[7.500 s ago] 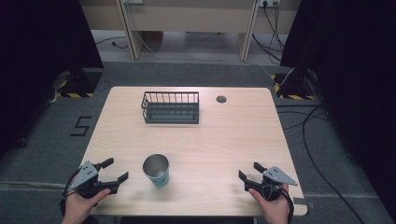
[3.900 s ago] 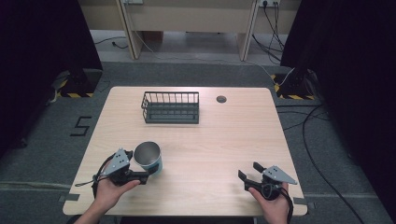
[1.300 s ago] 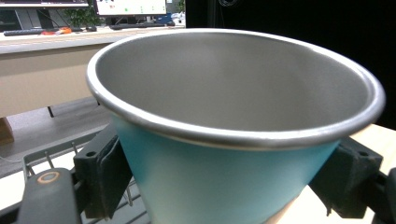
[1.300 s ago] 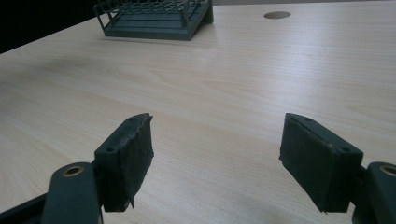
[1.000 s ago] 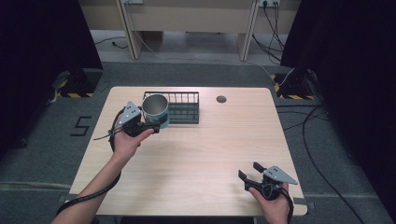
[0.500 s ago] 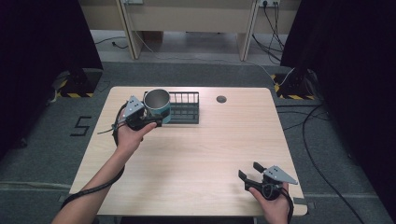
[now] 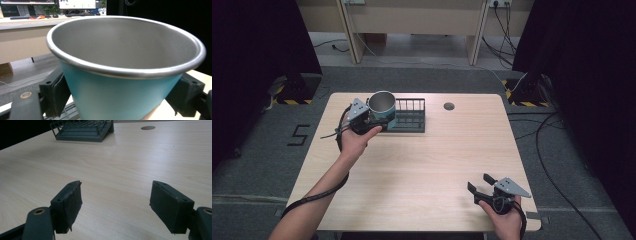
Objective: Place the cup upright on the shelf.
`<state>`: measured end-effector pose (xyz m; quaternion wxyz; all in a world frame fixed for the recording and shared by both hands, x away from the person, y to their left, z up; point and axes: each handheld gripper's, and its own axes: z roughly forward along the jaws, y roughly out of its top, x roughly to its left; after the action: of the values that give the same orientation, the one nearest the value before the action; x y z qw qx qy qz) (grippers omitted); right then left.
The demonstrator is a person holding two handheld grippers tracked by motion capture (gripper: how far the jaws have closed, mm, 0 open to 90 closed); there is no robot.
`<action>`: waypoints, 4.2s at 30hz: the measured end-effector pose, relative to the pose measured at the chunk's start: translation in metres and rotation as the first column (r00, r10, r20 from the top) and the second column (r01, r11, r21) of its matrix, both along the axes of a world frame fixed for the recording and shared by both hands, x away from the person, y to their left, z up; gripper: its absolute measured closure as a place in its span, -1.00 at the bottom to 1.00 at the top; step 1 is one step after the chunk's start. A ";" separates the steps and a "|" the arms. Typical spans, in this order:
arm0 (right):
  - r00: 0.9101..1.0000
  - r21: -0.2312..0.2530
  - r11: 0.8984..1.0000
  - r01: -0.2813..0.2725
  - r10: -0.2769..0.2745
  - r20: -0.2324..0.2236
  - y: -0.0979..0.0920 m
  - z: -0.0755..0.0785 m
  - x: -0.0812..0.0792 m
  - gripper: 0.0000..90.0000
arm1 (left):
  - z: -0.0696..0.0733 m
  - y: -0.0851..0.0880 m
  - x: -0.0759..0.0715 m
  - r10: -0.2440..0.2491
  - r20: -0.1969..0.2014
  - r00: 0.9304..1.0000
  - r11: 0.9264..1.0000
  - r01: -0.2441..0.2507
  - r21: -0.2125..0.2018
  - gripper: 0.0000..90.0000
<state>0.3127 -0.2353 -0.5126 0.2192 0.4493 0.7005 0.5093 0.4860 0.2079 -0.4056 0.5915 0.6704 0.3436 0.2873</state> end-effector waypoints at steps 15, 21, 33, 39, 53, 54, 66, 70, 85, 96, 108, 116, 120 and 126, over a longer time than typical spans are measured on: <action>1.000 0.001 1.000 0.000 0.000 0.000 0.000 0.000 0.000 -0.42 | 0.003 -0.003 0.019 0.028 -0.007 1.000 1.000 -0.028 0.005 -0.64; 1.000 0.002 1.000 0.001 -0.001 0.000 0.000 0.000 0.000 -0.42 | 0.001 -0.007 0.027 0.035 -0.017 0.999 0.999 -0.035 0.011 -0.64; 1.000 0.004 1.000 0.005 -0.005 -0.003 -0.001 0.000 0.000 -0.41 | 0.011 -0.017 0.039 0.042 -0.017 0.999 0.999 -0.042 0.008 -0.64; 1.000 0.006 1.000 0.002 -0.002 0.001 -0.001 0.000 0.001 -0.41 | 0.017 -0.019 0.046 0.049 -0.017 0.999 0.999 -0.049 -0.001 -0.64; 1.000 0.010 1.000 0.000 0.000 -0.001 -0.001 0.000 0.000 -0.41 | 0.012 -0.020 0.058 0.087 -0.041 0.995 0.996 -0.087 0.004 -0.64; 1.000 0.009 1.000 0.000 0.000 -0.001 -0.001 0.000 0.000 -0.41 | 0.012 -0.019 0.059 0.090 -0.042 0.995 0.996 -0.090 0.007 -0.64; 1.000 0.008 1.000 -0.004 0.004 0.003 -0.001 0.000 0.000 -0.41 | 0.000 -0.017 0.072 0.123 -0.069 0.990 0.992 -0.123 0.009 -0.64; 1.000 0.008 1.000 -0.004 0.004 0.002 -0.001 0.000 0.000 -0.41 | -0.002 -0.018 0.076 0.131 -0.077 0.988 0.991 -0.131 0.010 -0.64; 1.000 0.004 1.000 -0.010 0.010 0.005 -0.001 0.000 0.000 -0.41 | -0.007 -0.029 0.089 0.136 -0.112 0.984 0.991 -0.134 0.032 -0.64; 1.000 0.003 1.000 -0.011 0.011 0.006 -0.001 0.000 0.000 -0.41 | -0.014 -0.036 0.093 0.139 -0.147 0.979 0.990 -0.132 0.053 -0.64; 1.000 0.004 1.000 -0.013 0.013 0.004 -0.001 0.000 0.000 -0.41 | -0.023 -0.042 0.094 0.134 -0.186 0.973 0.990 -0.122 0.075 -0.64; 1.000 0.004 1.000 -0.014 0.014 0.004 -0.001 0.000 0.000 -0.41 | -0.024 -0.043 0.095 0.136 -0.209 0.968 0.989 -0.120 0.088 -0.64; 1.000 0.001 1.000 -0.014 0.014 0.005 -0.001 0.000 0.000 -0.41 | -0.025 -0.044 0.096 0.138 -0.222 0.965 0.988 -0.119 0.096 -0.64; 1.000 0.003 1.000 -0.016 0.016 0.004 -0.001 0.000 0.000 -0.41 | -0.027 -0.046 0.098 0.151 -0.237 0.960 0.985 -0.124 0.124 -0.64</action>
<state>0.3125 -0.2364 -0.5128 0.2159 0.4431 0.7027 0.5130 0.5838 0.1619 -0.4330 0.4861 0.7062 0.4439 0.2605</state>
